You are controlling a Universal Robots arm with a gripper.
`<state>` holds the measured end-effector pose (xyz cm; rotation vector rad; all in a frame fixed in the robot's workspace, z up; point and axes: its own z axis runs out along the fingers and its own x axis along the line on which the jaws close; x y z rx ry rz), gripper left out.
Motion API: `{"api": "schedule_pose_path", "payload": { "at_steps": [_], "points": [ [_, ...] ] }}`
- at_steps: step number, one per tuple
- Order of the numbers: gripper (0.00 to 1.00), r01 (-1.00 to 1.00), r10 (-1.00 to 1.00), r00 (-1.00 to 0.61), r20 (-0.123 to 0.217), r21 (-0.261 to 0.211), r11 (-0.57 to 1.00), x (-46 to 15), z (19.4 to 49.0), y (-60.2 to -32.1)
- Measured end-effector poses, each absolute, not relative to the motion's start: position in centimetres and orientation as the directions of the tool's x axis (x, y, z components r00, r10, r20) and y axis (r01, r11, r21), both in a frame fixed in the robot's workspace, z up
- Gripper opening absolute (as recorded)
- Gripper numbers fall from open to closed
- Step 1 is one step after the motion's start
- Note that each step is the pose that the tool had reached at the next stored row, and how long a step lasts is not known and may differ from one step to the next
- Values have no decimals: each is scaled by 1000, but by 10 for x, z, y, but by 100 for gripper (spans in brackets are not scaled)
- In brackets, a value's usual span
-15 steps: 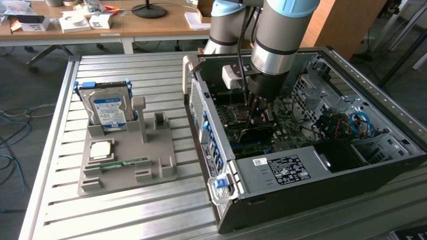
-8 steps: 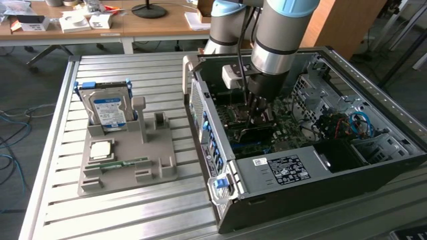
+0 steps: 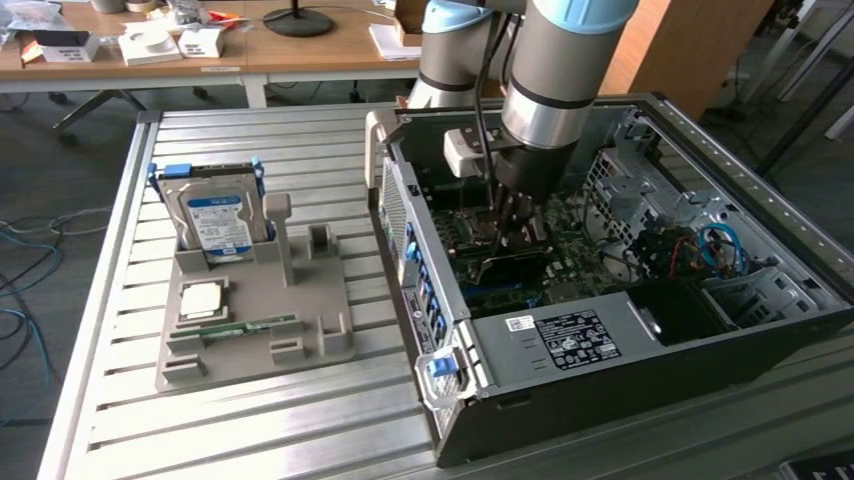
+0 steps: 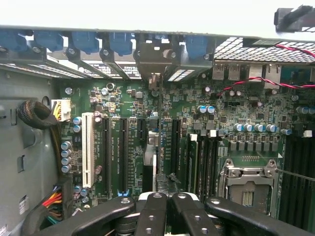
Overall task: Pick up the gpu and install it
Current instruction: 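Press down on the gpu until it lock into place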
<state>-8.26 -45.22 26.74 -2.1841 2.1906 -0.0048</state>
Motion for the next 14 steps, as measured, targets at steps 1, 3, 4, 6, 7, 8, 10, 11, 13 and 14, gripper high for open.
{"api": "schedule_pose_path", "payload": {
  "at_steps": [1,3,4,6,7,8,10,11,13,14],
  "points": [
    [11,-999,-999,-2,-32,-36,4,-83,267,-452],
    [11,-999,-999,-2,-32,-36,3,-83,267,-452],
    [11,-999,-999,-2,-32,-36,3,-83,267,-452],
    [11,-999,-999,-2,-32,-36,3,-83,267,-452],
    [11,-999,-999,-2,-32,-36,3,-83,267,-452],
    [11,-999,-999,-2,-32,-36,3,-83,267,-452],
    [11,-999,-999,-2,-32,-36,3,-83,268,-452],
    [11,-999,-999,-2,-32,-36,3,-83,269,-452],
    [11,-999,-999,-2,-32,-36,3,-83,270,-452],
    [11,-999,-999,-2,-32,-36,4,-83,270,-452]
  ]
}}
